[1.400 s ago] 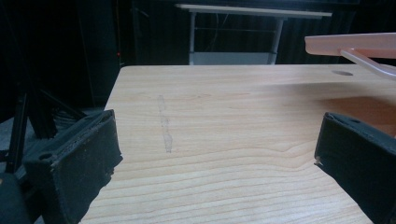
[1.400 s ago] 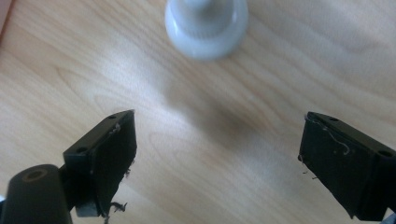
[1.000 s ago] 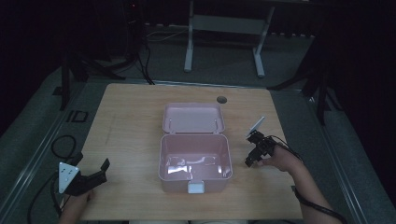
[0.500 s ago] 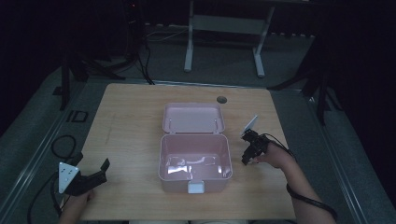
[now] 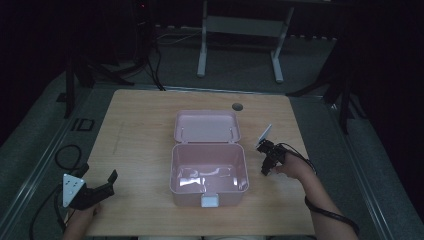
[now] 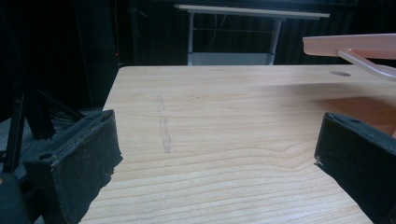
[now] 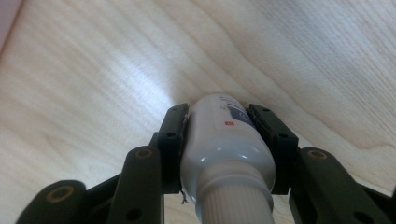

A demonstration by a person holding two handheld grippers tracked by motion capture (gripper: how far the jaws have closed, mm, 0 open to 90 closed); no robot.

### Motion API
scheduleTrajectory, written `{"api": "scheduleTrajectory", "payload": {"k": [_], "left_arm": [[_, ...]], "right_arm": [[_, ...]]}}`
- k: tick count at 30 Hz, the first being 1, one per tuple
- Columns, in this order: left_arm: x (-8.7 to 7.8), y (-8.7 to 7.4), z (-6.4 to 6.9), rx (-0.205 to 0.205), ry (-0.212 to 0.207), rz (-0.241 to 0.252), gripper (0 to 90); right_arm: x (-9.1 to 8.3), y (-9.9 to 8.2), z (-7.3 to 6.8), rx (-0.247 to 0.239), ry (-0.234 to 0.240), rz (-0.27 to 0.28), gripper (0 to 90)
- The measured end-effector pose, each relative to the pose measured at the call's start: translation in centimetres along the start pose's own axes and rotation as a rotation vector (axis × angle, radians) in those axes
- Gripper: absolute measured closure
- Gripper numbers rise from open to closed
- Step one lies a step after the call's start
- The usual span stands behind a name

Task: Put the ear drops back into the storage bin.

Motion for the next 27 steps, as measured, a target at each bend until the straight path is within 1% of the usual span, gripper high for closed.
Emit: {"api": "scheduleTrajectory", "payload": {"k": [1, 3, 6, 7, 9, 10, 11, 12, 13, 16, 17, 19, 20, 21, 23, 24, 25, 26, 27], "left_arm": [[0.0, 0.0, 0.0, 0.0, 0.0, 0.0, 0.4], [0.0, 0.0, 0.0, 0.0, 0.0, 0.0, 0.4], [0.0, 0.0, 0.0, 0.001, 0.001, 0.0, 0.4], [0.0, 0.0, 0.0, 0.001, 0.001, 0.0, 0.4], [0.0, 0.0, 0.0, 0.0, 0.001, 0.0, 0.4], [0.0, 0.0, 0.0, 0.0, 0.001, 0.0, 0.4], [0.0, 0.0, 0.0, 0.0, 0.001, 0.0, 0.4], [0.0, 0.0, 0.0, -0.001, 0.001, -0.001, 0.4], [0.0, 0.0, 0.0, -0.001, 0.001, -0.001, 0.4], [0.0, 0.0, 0.0, 0.0, 0.001, -0.001, 0.4], [0.0, 0.0, 0.0, 0.0, 0.002, -0.001, 0.4], [0.0, 0.0, 0.0, 0.001, 0.002, -0.001, 0.4], [0.0, 0.0, 0.0, 0.001, 0.002, -0.001, 0.4], [0.0, 0.0, 0.0, 0.002, 0.003, -0.001, 0.4], [0.0, 0.0, 0.0, 0.001, 0.003, -0.001, 0.4], [0.0, 0.0, 0.0, 0.002, 0.003, -0.001, 0.4], [0.0, 0.0, 0.0, 0.002, 0.003, -0.001, 0.4], [0.0, 0.0, 0.0, 0.002, 0.003, -0.001, 0.4], [0.0, 0.0, 0.0, 0.002, 0.003, -0.001, 0.4]], "right_arm": [[-0.1, -0.1, 0.0, -0.014, -0.007, -0.001, 59.4], [-0.2, -0.2, 0.0, -0.02, -0.006, -0.002, 59.5], [-0.4, -0.8, -0.5, -0.115, -0.016, -0.01, 59.5], [-0.4, -1.0, -0.7, -0.143, -0.011, -0.016, 59.5], [-0.4, -1.3, -1.0, -0.206, -0.024, -0.022, 59.6], [-0.4, -1.4, -1.1, -0.226, -0.024, -0.025, 59.6], [-0.4, -1.4, -1.1, -0.226, -0.024, -0.025, 59.6], [-0.4, -1.6, -1.3, -0.254, -0.023, -0.029, 59.6], [-0.4, -1.9, -1.4, -0.308, -0.039, -0.034, 59.6], [-0.5, -2.2, -1.7, -0.374, -0.048, -0.033, 59.6], [-0.5, -2.3, -1.9, -0.403, -0.051, -0.034, 59.7], [-0.6, -2.4, -2.3, -0.448, -0.051, -0.036, 59.6], [-0.6, -2.4, -2.3, -0.448, -0.051, -0.036, 59.6], [-0.7, -2.6, -2.8, -0.5, -0.051, -0.043, 59.7], [-0.8, -2.8, -3.4, -0.537, -0.033, -0.045, 59.6], [-0.8, -2.9, -3.6, -0.567, -0.035, -0.045, 59.6], [-0.8, -2.9, -3.6, -0.567, -0.035, -0.045, 59.6], [-0.9, -3.1, -4.0, -0.586, -0.017, -0.048, 59.6], [-0.9, -3.2, -4.0, -0.606, -0.027, -0.05, 59.6]]}}
Point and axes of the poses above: each handheld gripper's, and its own axes: x roughly forward along the jaws, y roughly out of its top, z roughly to its right, the point moved 10 cm from there along x, roughly forward along the jaws, and after that the axes turned 14 degrees about -x, right-handed, at the moved point
